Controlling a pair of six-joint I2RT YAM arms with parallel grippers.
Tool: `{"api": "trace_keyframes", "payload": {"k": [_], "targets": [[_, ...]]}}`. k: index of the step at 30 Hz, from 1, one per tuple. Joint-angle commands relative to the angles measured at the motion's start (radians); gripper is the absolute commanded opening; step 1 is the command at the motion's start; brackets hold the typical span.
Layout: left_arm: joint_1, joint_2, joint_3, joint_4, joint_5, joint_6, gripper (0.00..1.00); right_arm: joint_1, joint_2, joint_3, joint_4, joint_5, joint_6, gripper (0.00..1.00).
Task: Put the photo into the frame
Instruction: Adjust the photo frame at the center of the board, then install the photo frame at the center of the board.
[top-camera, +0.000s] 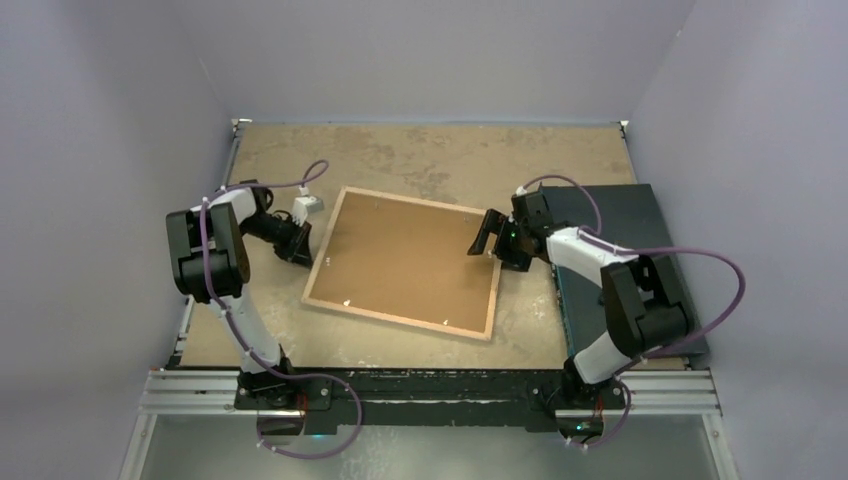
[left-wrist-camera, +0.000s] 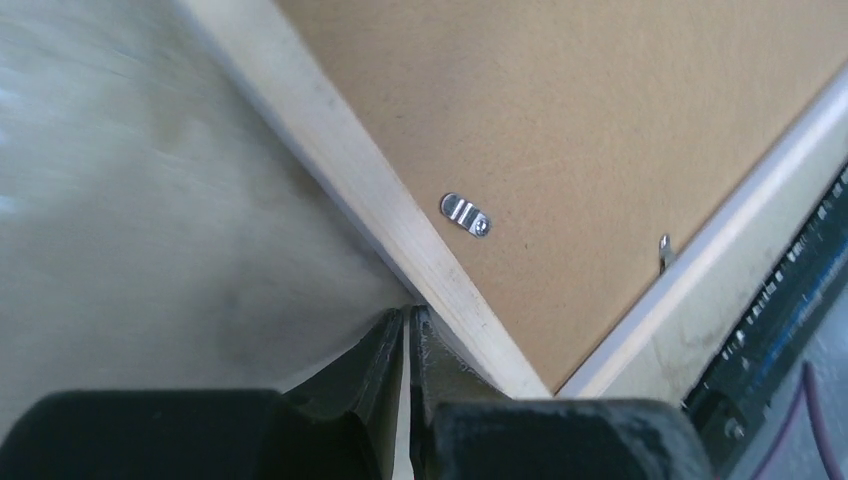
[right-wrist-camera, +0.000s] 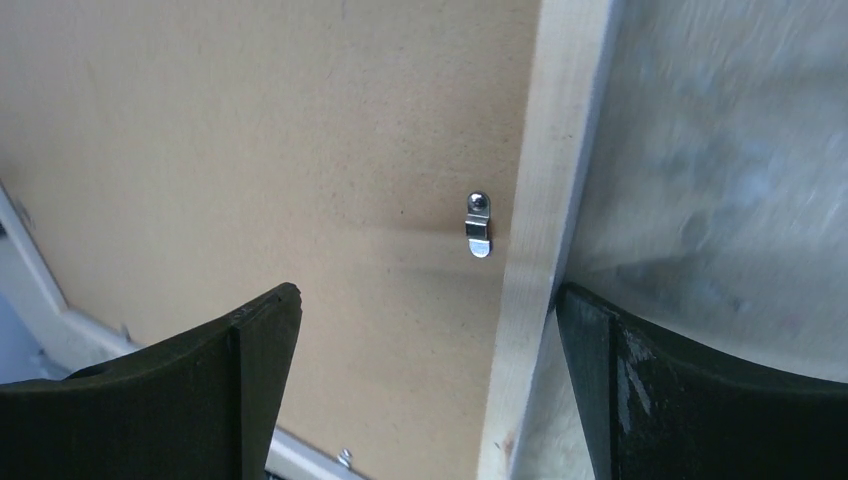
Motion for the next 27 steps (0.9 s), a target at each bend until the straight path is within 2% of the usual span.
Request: {"api": "trace_keyframes", "payload": {"k": [1,6,8,11,14,17,21,27], "targets": [[-0.019,-0.031,-0.1,-0.16,0.05,0.119,0.07,0.009,0.065,0.137,0.059,0.017,-0.045,0.99],[-0.019,-0.068,-0.149,-0.135,0.053,0.086,0.14,-0.007,0.047,0.238,-0.031,0.175,-0.089,0.99],[-0.012,-0.09,-0.143,-0.109,0.024,0.044,0.24,-0.007,0.008,0.28,-0.076,0.228,-0.1,0.99],[0.032,-0.133,-0.107,-0.09,0.002,0.004,0.33,0.0,-0.057,0.292,-0.059,0.292,-0.092,0.99],[0.064,-0.161,-0.056,-0.12,0.027,-0.008,0.43,0.035,-0.078,0.275,-0.026,0.249,-0.059,0.99],[0.066,-0.168,-0.06,-0.128,0.081,-0.01,0.47,0.118,-0.072,0.233,0.101,0.166,-0.009,0.99],[0.055,-0.094,-0.089,-0.087,0.136,-0.034,0.45,0.289,0.031,0.251,0.275,0.045,-0.009,0.98],[0.054,0.035,-0.028,-0.206,0.257,0.069,0.42,0.445,0.186,0.342,0.41,-0.036,-0.076,0.96]]}}
